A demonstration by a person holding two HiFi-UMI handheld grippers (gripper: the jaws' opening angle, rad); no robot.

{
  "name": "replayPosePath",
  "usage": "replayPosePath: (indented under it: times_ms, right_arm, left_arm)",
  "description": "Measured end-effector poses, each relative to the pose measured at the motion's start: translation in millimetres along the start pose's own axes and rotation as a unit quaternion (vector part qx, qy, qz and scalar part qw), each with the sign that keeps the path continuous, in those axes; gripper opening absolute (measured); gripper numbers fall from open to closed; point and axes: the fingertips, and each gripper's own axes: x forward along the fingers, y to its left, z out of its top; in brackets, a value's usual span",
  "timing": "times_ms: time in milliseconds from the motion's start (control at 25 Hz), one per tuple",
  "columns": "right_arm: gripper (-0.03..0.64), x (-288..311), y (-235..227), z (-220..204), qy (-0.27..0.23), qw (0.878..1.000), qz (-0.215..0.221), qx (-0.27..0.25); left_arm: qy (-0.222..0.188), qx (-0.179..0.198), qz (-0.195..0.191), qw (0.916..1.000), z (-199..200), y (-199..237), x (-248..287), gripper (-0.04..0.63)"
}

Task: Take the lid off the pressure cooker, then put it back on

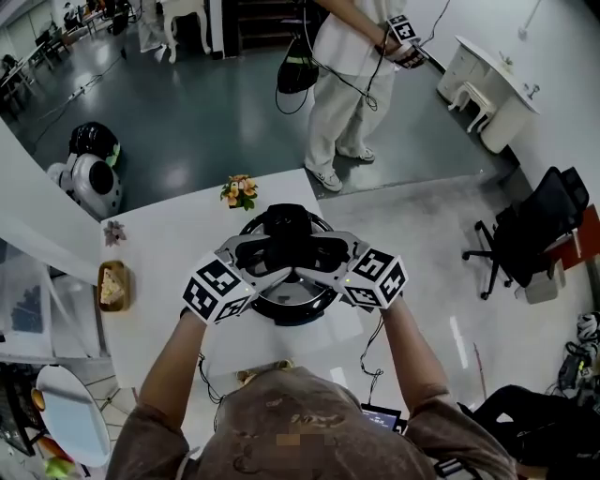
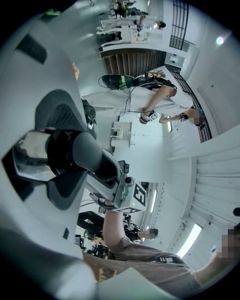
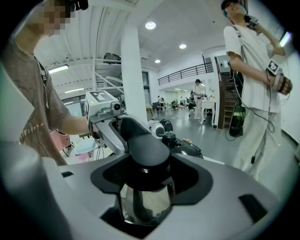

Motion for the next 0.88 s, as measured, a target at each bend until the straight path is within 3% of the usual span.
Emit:
replayPosePath:
  times_ms: [480, 680, 880]
  right_arm:
    - [0.268, -2.2, -1.5, 1.4, 0.007, 0.998, 0.057, -0.025]
    - [0.272, -3.6, -0.7, 2.6, -0.005, 0.998, 0.043, -0.037]
    - [0.262, -19.0, -2.3, 11.8, -0.047, 0.998, -0.004, -0.036]
  left_arm:
    - [-0.003, -0.035, 0.063, 0.9974, 2.2, -2.8, 0.0, 0.264]
    - [-0.008, -0.027, 0.076, 0.9967, 2.4, -3.8, -1.2, 0.265]
    - [-0.027, -0.015, 0.103, 0.9943, 9.0, -10.6, -8.7, 0.281]
